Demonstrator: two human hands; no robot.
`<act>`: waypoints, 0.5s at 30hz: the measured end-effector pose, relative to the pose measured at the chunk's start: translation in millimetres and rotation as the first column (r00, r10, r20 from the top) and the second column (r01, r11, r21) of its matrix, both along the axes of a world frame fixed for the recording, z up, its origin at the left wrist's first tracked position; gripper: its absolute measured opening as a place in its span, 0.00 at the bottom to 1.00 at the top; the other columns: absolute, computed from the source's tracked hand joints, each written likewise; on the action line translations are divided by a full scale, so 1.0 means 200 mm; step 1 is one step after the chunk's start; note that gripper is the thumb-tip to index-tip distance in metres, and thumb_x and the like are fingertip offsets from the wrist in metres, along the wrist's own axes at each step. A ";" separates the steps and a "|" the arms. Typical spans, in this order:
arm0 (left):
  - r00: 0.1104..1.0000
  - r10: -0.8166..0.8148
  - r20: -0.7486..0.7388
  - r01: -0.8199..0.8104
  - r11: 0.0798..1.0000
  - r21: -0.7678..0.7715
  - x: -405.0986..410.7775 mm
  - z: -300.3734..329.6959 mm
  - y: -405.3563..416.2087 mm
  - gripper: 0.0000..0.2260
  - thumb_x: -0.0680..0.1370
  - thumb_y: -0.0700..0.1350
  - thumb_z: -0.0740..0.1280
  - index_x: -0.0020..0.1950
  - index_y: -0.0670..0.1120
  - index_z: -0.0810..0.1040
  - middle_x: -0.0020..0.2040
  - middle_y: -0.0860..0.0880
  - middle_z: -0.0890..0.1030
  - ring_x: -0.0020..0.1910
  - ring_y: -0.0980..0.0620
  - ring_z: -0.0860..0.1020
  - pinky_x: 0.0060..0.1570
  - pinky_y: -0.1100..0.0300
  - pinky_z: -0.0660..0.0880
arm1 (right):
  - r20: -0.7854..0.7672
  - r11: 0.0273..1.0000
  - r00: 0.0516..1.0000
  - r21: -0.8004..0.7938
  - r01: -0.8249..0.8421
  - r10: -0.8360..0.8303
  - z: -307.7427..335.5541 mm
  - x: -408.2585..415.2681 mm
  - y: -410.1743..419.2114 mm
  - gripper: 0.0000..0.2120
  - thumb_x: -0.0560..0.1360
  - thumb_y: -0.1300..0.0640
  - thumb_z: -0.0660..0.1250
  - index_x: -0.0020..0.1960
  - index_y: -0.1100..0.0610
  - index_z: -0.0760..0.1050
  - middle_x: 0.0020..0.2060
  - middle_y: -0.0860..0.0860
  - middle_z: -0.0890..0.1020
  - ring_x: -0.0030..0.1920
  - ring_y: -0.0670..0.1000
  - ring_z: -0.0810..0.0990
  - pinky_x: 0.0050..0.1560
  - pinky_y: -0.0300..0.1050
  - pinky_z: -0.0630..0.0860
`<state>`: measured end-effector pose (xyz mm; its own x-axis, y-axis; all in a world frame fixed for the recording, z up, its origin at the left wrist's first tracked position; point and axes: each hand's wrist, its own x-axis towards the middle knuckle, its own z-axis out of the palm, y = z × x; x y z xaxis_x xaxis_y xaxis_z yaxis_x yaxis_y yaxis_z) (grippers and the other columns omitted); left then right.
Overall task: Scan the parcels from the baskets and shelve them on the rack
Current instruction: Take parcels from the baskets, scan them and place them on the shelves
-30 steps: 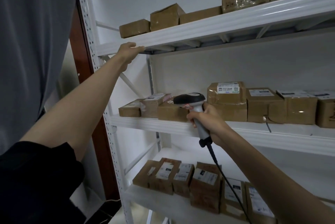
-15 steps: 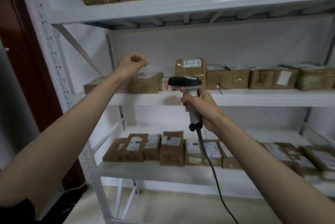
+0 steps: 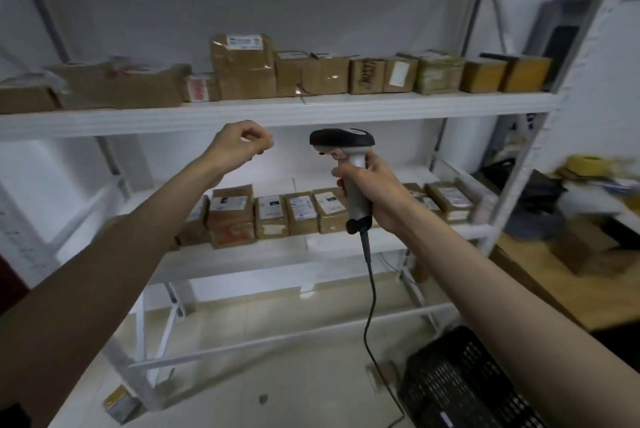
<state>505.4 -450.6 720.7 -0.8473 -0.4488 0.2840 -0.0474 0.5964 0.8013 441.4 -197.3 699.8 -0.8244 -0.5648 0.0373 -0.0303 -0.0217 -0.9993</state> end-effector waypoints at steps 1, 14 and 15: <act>1.000 -0.020 0.022 0.021 1.000 -0.014 -0.04 -0.02 0.07 0.06 0.79 0.46 0.71 0.54 0.46 0.82 0.50 0.52 0.82 0.50 0.51 0.80 0.49 0.57 0.77 | 0.010 1.000 1.000 -0.004 0.012 -0.012 -0.01 -0.02 0.07 0.15 0.77 0.62 0.69 0.61 0.50 0.72 0.42 0.53 0.79 0.37 0.47 0.78 0.39 0.43 0.80; 0.985 -0.134 0.113 0.144 0.985 -0.090 -0.54 -0.24 1.08 0.06 0.79 0.47 0.71 0.54 0.49 0.83 0.52 0.52 0.81 0.48 0.55 0.78 0.46 0.62 0.73 | 0.126 0.994 0.991 -0.092 0.055 -0.043 -0.21 -0.44 1.04 0.12 0.78 0.67 0.67 0.60 0.58 0.73 0.38 0.54 0.80 0.30 0.47 0.79 0.33 0.40 0.79; 0.983 -0.136 0.123 0.147 0.985 -0.087 -0.56 -0.28 1.13 0.05 0.79 0.47 0.71 0.54 0.49 0.82 0.51 0.52 0.81 0.47 0.56 0.78 0.46 0.63 0.73 | 0.137 0.994 0.990 -0.090 0.055 -0.042 -0.23 -0.47 1.08 0.13 0.78 0.67 0.66 0.61 0.60 0.73 0.38 0.55 0.80 0.31 0.48 0.79 0.33 0.40 0.79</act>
